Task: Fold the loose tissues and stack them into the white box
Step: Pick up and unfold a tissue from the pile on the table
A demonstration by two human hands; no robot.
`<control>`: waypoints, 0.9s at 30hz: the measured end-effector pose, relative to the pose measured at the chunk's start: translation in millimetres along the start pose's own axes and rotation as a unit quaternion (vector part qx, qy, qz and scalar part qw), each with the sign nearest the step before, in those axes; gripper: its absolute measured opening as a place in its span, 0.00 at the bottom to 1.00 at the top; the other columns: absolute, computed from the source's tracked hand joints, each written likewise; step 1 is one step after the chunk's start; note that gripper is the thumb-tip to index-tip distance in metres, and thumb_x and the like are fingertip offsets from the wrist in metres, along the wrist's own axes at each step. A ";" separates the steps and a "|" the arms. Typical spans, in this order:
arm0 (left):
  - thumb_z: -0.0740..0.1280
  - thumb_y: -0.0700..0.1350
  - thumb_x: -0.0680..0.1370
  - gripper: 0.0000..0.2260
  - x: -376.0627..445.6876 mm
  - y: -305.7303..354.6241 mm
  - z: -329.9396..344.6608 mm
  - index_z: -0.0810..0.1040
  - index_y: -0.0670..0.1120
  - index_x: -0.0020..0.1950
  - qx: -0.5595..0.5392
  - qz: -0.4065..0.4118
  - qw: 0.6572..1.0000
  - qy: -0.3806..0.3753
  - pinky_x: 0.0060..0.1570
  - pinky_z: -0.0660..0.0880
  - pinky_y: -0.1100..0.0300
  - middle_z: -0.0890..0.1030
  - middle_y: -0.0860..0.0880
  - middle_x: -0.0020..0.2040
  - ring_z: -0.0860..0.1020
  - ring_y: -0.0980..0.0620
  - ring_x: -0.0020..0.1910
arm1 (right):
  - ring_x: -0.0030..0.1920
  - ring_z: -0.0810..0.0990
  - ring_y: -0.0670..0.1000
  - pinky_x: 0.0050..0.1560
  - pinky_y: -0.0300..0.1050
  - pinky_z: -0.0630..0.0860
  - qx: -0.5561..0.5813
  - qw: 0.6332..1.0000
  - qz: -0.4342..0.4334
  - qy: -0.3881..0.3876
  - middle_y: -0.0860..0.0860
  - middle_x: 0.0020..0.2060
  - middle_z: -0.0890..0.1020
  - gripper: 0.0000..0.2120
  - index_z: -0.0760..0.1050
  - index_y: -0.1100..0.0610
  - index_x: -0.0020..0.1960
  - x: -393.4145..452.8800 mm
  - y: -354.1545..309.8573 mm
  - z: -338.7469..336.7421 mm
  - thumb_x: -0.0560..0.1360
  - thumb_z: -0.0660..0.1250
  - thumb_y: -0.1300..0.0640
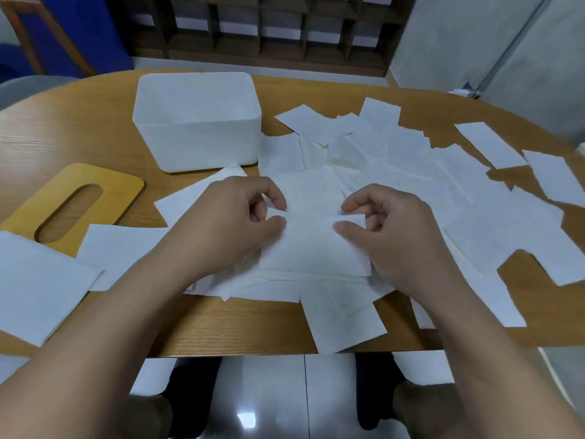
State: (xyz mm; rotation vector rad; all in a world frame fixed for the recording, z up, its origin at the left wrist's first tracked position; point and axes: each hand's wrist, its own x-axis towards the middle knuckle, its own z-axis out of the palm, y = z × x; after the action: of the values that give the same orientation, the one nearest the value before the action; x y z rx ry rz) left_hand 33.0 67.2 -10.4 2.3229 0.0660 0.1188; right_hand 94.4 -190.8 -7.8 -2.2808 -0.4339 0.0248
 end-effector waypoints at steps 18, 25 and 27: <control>0.74 0.65 0.76 0.18 -2.3 14.9 9.8 0.80 0.59 0.63 0.150 0.061 0.986 -0.030 0.52 0.72 0.60 0.78 0.60 0.52 0.72 0.57 0.54 | 0.55 0.72 0.41 0.69 0.49 0.67 -0.132 0.989 -0.029 -0.059 0.34 0.54 0.80 0.20 0.81 0.40 0.65 -4.2 -4.3 -6.4 0.75 0.77 0.37; 0.75 0.62 0.76 0.12 -2.4 12.7 10.0 0.79 0.62 0.55 0.105 0.051 0.992 -0.049 0.56 0.70 0.60 0.76 0.61 0.54 0.71 0.58 0.57 | 0.55 0.77 0.42 0.61 0.51 0.74 -0.061 0.995 -0.019 -0.077 0.38 0.48 0.81 0.06 0.83 0.42 0.45 -2.6 -8.4 -5.3 0.76 0.79 0.45; 0.77 0.60 0.77 0.10 -2.9 13.8 7.8 0.80 0.61 0.54 0.051 0.046 0.997 -0.040 0.52 0.72 0.62 0.79 0.61 0.54 0.75 0.59 0.55 | 0.53 0.81 0.43 0.55 0.48 0.78 0.003 0.997 -0.016 -0.069 0.39 0.49 0.84 0.05 0.84 0.44 0.46 -2.8 -12.5 -7.8 0.77 0.79 0.48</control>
State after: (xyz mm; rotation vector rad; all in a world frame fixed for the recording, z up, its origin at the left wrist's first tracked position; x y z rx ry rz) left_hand 31.2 51.9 -5.9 2.4308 -0.0764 0.0696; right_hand 89.2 -189.5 6.2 -2.2730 -0.5416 0.1684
